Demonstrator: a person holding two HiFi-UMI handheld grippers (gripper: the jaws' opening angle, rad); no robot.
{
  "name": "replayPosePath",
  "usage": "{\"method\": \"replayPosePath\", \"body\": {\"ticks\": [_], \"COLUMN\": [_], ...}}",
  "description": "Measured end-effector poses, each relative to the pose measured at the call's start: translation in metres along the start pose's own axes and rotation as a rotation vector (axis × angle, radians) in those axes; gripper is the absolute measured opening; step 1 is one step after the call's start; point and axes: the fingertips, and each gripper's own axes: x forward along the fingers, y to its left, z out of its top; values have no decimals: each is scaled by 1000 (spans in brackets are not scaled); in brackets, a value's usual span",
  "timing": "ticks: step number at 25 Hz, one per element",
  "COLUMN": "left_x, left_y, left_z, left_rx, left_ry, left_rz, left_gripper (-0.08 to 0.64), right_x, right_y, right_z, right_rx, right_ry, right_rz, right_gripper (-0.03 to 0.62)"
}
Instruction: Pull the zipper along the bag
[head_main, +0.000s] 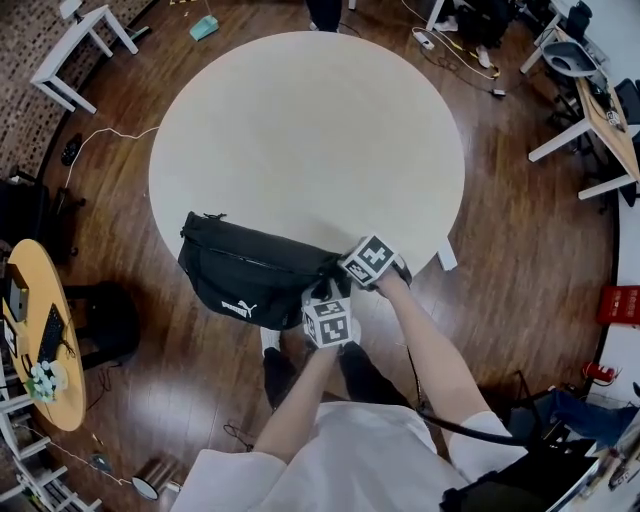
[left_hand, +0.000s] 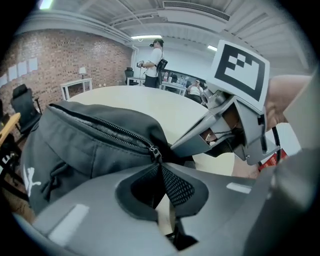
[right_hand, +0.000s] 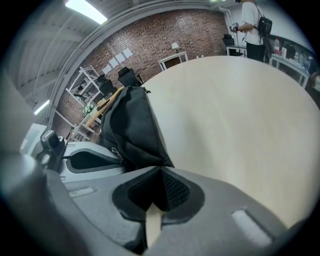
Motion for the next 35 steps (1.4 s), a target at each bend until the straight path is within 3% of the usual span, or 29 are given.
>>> {"method": "replayPosePath", "body": {"ticks": [8, 12, 19, 22, 25, 30, 32, 35], "left_x": [-50, -76, -97, -96, -93, -84, -74, -50], "left_y": [6, 35, 110, 153, 211, 313, 349, 383], "left_z": [6, 23, 44, 60, 78, 116, 124, 118], "left_rx": [72, 95, 190, 223, 231, 222, 251, 332], "left_ry": [23, 26, 6, -17, -30, -45, -34, 15], "left_rz": [-178, -253, -302, -284, -220, -100, -56, -31], "left_gripper": [26, 26, 26, 25, 25, 25, 26, 26], "right_x": [1, 2, 3, 4, 8, 12, 21, 16], "right_y": [-1, -1, -2, -2, -1, 10, 16, 12], "right_z": [-2, -5, -7, -8, -8, -3, 6, -2], "right_rx": [49, 72, 75, 80, 84, 126, 131, 106], "right_ry": [13, 28, 102, 124, 160, 178, 153, 192], "right_rz": [-75, -129, -251, -297, -328, -307, -276, -363], "right_gripper": [-9, -9, -9, -9, -9, -9, -9, -9]}}
